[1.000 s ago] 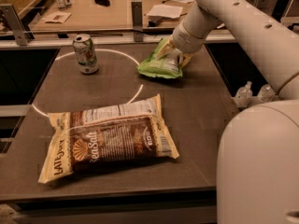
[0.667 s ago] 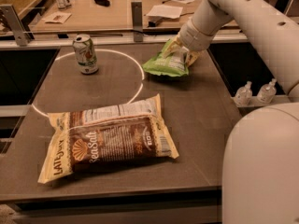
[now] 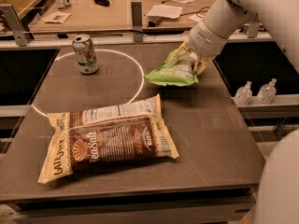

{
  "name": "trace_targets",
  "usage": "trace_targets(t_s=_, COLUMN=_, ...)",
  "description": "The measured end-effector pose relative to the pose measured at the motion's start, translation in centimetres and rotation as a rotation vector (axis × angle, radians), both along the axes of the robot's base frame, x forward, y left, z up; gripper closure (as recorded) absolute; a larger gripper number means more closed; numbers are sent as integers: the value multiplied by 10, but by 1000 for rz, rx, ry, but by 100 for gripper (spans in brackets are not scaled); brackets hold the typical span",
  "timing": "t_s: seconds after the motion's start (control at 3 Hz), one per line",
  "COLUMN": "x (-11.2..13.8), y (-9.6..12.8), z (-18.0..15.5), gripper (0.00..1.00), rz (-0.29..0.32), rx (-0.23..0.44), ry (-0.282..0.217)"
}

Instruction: Move green rice chip bag near brown chip bag

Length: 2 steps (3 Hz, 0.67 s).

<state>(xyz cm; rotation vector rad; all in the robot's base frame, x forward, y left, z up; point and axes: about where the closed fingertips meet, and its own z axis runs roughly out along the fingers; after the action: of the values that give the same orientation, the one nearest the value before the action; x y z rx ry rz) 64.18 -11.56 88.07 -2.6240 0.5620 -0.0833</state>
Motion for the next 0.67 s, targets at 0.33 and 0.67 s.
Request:
trace_targets(t_s=0.33, x=-43, y=4, z=-8, gripper=100, rz=56, rx=-14, ry=0)
trace_targets(t_s=0.67, x=-82, y=18, z=-33, gripper=100, rz=153, rx=-53, ry=-1)
